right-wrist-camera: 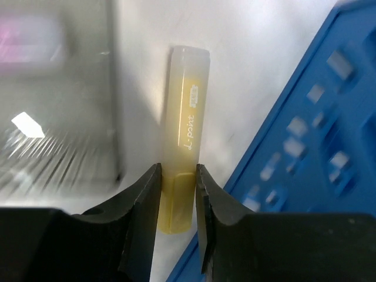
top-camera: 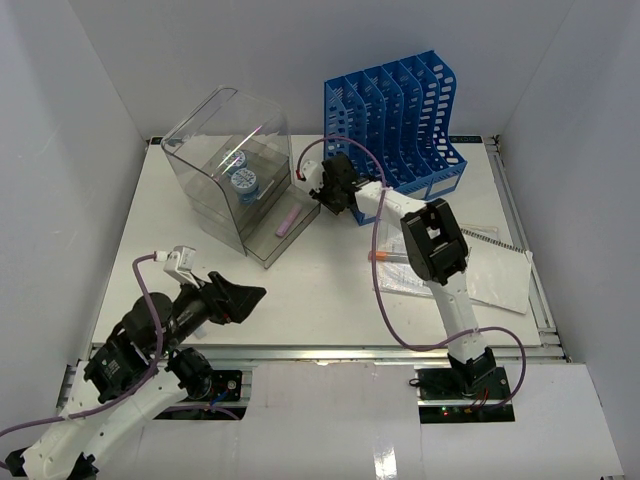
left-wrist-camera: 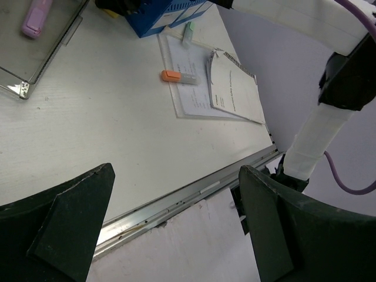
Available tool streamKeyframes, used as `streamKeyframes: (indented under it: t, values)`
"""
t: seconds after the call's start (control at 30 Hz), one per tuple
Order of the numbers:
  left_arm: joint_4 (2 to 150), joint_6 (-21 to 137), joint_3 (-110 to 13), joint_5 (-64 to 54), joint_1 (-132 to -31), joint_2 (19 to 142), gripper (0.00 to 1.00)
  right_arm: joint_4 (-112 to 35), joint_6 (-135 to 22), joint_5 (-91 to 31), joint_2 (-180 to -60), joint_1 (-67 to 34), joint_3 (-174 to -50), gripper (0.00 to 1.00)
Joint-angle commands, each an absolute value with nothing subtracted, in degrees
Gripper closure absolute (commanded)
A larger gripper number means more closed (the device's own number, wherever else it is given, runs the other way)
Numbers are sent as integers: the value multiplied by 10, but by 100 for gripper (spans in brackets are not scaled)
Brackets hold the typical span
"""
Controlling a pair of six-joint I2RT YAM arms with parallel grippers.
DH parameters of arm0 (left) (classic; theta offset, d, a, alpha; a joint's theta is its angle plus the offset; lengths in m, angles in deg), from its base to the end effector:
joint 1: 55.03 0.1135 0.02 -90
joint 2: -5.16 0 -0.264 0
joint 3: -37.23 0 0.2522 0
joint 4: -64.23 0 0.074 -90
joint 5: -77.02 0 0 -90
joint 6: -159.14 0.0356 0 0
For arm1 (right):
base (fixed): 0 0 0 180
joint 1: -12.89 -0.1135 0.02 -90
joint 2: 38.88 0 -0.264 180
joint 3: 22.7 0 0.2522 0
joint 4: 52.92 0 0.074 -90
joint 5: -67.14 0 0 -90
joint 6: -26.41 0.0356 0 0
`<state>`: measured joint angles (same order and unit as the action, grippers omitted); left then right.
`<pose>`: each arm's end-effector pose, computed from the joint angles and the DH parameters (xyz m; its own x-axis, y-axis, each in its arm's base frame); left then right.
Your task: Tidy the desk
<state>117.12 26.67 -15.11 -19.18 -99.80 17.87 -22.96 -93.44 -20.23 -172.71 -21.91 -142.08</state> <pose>0.0476 -0.0418 0.3074 -0.5425 -0.4074 -0.7347 0.3514 0.6843 -0.6389 0.4323 0.2985 0.1643 -0.2280 -0.7640 -0.6036 -0.7571 0.5289 -0.3834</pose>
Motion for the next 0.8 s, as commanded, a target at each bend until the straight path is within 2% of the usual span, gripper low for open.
streamKeyframes:
  t: [0.0, 0.2, 0.5, 0.57, 0.77]
  values:
    - [1152, 271, -168, -172, -1000, 202, 2, -141, -888, -248, -1677, -219, -1300, 74]
    - [1116, 271, -151, -159, -1000, 224, 2, -157, -878, -266, -1561, -221, -1149, 75]
    - [1008, 178, -94, -174, -1000, 348, 2, -177, -870, -297, -1422, -256, -962, 74]
    - [977, 157, -79, -185, -1000, 365, 2, -179, -874, -298, -1394, -271, -936, 71]
    - [937, 77, -36, -228, -1000, 397, 2, -181, -889, -306, -1395, -273, -914, 55]
